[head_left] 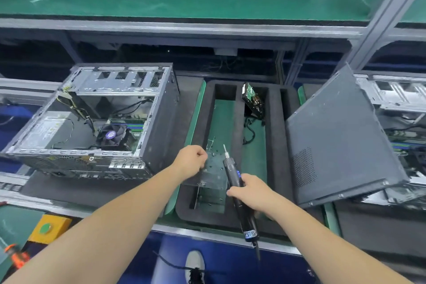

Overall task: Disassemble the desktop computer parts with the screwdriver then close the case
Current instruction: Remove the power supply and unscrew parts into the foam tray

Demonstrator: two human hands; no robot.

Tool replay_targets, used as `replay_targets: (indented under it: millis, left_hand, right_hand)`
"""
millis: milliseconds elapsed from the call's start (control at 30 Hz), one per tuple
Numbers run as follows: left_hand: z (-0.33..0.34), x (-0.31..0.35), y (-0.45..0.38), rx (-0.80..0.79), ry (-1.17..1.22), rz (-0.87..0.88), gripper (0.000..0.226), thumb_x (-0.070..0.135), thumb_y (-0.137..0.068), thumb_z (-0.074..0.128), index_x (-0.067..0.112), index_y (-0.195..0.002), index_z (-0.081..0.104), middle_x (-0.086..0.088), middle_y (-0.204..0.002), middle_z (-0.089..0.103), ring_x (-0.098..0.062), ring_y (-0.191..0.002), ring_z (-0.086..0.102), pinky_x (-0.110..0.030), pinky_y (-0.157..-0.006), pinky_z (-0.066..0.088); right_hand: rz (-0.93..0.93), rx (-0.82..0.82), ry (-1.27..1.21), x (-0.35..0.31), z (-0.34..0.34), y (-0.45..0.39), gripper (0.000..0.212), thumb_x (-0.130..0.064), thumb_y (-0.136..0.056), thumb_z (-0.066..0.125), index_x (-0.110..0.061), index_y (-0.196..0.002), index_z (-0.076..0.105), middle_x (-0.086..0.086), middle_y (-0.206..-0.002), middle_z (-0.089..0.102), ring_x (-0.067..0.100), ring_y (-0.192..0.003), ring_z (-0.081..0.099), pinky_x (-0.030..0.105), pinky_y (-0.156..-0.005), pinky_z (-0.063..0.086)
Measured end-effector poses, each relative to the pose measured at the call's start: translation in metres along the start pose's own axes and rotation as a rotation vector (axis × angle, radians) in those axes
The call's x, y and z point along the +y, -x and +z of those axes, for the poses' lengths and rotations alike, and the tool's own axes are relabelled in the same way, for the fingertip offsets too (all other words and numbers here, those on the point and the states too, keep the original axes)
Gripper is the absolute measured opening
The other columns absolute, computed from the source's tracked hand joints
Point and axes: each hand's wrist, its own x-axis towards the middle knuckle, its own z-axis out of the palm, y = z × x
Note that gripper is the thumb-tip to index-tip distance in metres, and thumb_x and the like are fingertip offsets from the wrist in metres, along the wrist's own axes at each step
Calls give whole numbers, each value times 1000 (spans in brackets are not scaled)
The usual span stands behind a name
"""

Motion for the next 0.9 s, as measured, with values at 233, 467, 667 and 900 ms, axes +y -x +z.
replay_targets:
  millis: [233, 467, 667, 900]
  left_hand:
    - [1, -17, 5, -32, 36, 18, 15, 17, -91, 63, 30, -84, 67, 11, -66, 65, -11, -59, 58, -34, -61, 56]
    - [6, -24, 13, -63, 434, -95, 17, 1, -84, 69, 13, -92, 76, -1, -81, 75, -14, -70, 71, -29, -76, 62]
    - [3, -16, 15, -92, 839, -123, 13, -4, -86, 73, 2, -97, 71, -10, -85, 74, -20, -84, 74, -31, -84, 61]
    - [4, -17, 18, -84, 850, -104, 10, 3, -89, 73, 0, -99, 69, -11, -86, 74, -20, -87, 73, -30, -83, 60]
  right_hand:
    - [15, -28, -9, 2, 4, -11, 26, -39, -81, 73, -20, -89, 58, 1, -82, 65, 18, -71, 60, 33, -68, 47]
    - [33, -69, 5, -5, 3, -17, 36, -40, -84, 70, -13, -106, 62, 4, -90, 65, 20, -76, 59, 34, -71, 46]
    - [23, -89, -1, -7, 2, -18, 31, -39, -84, 71, -15, -102, 62, 3, -89, 66, 19, -76, 61, 33, -73, 48]
    - [24, -95, 12, -6, -1, -17, 36, -37, -84, 70, -12, -108, 64, 0, -82, 62, 16, -68, 56, 30, -63, 44]
